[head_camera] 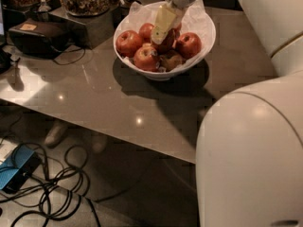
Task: Pick apple from white bowl
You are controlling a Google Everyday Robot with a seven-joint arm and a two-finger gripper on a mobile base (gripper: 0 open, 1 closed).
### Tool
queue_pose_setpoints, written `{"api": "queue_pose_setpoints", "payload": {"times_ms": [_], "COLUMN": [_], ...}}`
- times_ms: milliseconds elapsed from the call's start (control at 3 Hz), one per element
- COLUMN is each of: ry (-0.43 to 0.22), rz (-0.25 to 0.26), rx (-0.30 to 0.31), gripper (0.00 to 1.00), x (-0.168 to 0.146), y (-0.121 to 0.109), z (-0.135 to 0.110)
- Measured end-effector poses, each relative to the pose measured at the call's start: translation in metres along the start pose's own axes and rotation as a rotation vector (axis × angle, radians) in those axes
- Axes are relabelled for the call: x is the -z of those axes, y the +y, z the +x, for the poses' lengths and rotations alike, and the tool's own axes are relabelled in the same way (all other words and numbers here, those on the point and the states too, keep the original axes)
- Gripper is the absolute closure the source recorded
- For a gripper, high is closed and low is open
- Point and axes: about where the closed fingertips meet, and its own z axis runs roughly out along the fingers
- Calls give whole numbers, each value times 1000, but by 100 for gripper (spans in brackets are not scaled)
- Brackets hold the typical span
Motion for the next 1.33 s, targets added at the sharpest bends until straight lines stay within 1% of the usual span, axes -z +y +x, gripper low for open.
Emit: {"api": "queue_pose_setpoints", "payload": {"times_ms": [333, 667, 1000, 1333], "ry": [0, 1, 3, 6], "rz": [3, 6, 7, 18], "rx": [6, 12, 13, 19], "gripper": [8, 10, 28, 23], "x": [0, 0, -1, 0], "y": [0, -1, -1, -2], "z": [-1, -2, -1, -1]}}
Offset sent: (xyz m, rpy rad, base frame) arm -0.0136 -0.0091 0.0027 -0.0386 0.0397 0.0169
